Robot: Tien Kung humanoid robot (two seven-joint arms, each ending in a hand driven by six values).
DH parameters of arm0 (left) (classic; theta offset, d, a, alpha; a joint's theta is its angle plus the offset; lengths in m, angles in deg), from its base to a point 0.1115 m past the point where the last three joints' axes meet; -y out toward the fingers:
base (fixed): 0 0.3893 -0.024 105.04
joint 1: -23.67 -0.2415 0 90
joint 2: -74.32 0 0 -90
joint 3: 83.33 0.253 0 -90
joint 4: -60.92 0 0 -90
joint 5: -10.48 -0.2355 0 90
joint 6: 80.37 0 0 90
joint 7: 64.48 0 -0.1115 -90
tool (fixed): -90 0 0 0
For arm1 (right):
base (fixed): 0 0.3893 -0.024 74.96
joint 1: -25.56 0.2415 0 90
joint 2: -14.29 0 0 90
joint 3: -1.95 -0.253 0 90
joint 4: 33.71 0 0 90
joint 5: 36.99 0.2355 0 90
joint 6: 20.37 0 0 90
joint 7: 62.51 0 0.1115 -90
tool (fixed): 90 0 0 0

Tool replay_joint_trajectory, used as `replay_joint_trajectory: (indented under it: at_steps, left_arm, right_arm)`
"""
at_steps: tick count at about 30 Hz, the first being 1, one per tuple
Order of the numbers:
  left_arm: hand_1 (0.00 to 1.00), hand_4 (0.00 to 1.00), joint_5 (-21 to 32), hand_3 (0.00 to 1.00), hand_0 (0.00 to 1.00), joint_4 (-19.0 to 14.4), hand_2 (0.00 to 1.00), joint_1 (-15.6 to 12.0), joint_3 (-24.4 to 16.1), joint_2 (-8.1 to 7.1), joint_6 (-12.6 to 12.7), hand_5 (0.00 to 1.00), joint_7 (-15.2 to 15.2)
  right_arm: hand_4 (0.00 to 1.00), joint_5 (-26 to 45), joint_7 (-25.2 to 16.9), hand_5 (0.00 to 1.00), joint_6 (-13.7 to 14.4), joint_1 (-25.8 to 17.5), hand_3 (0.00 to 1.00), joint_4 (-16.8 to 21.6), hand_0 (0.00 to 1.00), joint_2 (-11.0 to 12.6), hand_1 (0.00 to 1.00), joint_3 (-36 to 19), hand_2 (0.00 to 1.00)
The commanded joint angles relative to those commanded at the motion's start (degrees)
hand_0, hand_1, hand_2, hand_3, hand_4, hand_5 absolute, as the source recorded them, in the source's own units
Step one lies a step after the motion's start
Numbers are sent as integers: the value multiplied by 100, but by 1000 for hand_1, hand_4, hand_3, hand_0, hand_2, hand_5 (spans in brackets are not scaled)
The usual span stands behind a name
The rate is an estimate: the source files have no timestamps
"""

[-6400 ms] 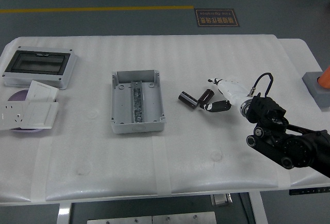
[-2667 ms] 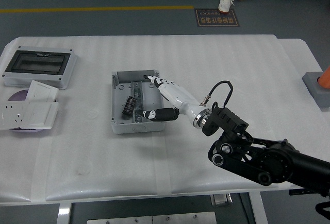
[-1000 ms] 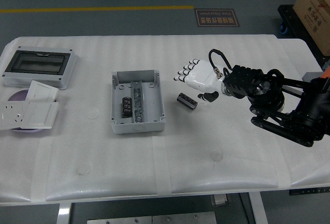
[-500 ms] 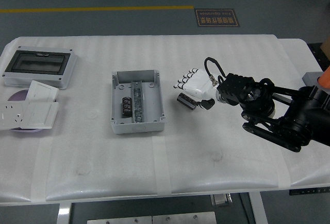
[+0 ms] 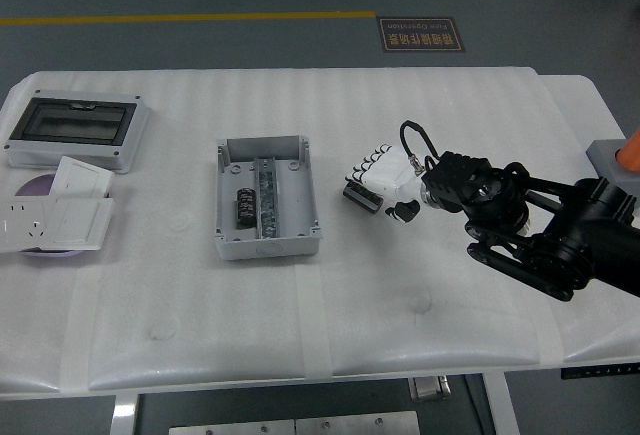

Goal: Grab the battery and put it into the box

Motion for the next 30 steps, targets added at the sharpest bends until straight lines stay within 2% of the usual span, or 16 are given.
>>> replay_joint_trajectory:
  at_steps: [9, 10, 15, 17, 22, 27, 28, 30]
  left_arm:
    - [661, 661, 149, 659, 651, 0, 619, 12, 158, 4, 2, 321, -28]
    - [661, 662, 174, 660, 652, 0, 619, 14, 184, 3, 3, 327, -34]
    - [661, 662, 271, 660, 652, 0, 619, 33, 279, -2, 7, 327, -55]
    - [661, 664, 327, 660, 651, 0, 619, 40, 334, -3, 8, 337, -67]
    - [661, 664, 197, 661, 651, 0, 619, 40, 197, -5, 4, 339, -40]
    - [661, 664, 314, 661, 651, 0, 619, 44, 300, -6, 8, 339, -67]
    - [661, 666, 373, 661, 651, 0, 619, 44, 360, -6, 9, 341, -79]
    - [661, 666, 360, 661, 651, 0, 619, 43, 340, -6, 10, 341, -77]
  right_arm:
    - [625, 31, 10, 80, -14, -2, 998, -83, 998, -95, 998, -29, 998]
    - [507, 31, 8, 74, -20, -1, 998, -93, 998, -105, 998, -34, 978]
    - [507, 40, 6, 74, -25, -13, 998, -141, 998, -155, 998, -47, 978]
    - [475, 34, -6, 80, -39, -23, 964, -163, 998, -163, 980, -58, 941]
    - [470, 35, 0, 78, 2, -43, 949, -201, 998, -166, 977, -54, 932]
    - [470, 81, 3, 78, 27, -71, 949, -224, 998, -181, 977, -57, 932]
    - [426, 91, 2, 60, 27, -75, 884, -230, 998, -186, 964, -59, 881]
    - [426, 104, 1, 60, 24, -76, 884, -231, 998, -187, 964, -61, 881]
